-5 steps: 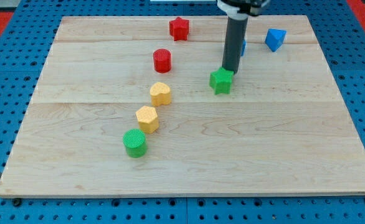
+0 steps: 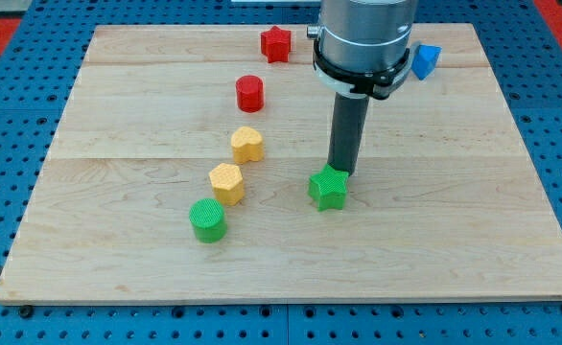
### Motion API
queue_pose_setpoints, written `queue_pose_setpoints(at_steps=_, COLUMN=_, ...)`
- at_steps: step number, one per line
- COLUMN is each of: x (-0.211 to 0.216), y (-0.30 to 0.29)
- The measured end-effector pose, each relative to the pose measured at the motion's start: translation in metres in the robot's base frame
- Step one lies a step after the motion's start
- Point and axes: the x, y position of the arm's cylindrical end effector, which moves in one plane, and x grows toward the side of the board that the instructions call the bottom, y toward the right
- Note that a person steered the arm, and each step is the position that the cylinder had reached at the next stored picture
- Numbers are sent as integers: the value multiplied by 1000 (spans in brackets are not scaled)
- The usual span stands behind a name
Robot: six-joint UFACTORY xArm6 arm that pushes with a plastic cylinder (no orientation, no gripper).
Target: Place blue cube vertically below blue triangle
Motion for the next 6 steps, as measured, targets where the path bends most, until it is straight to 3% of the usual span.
queue_pose_setpoints(at_steps=1, x=-51, y=-30)
queue_pose_setpoints(at_steps=3, x=42, y=0)
queue_pose_setpoints(at_steps=4, x=48, y=1)
queue_pose_setpoints(at_steps=6, x=-10, y=-13)
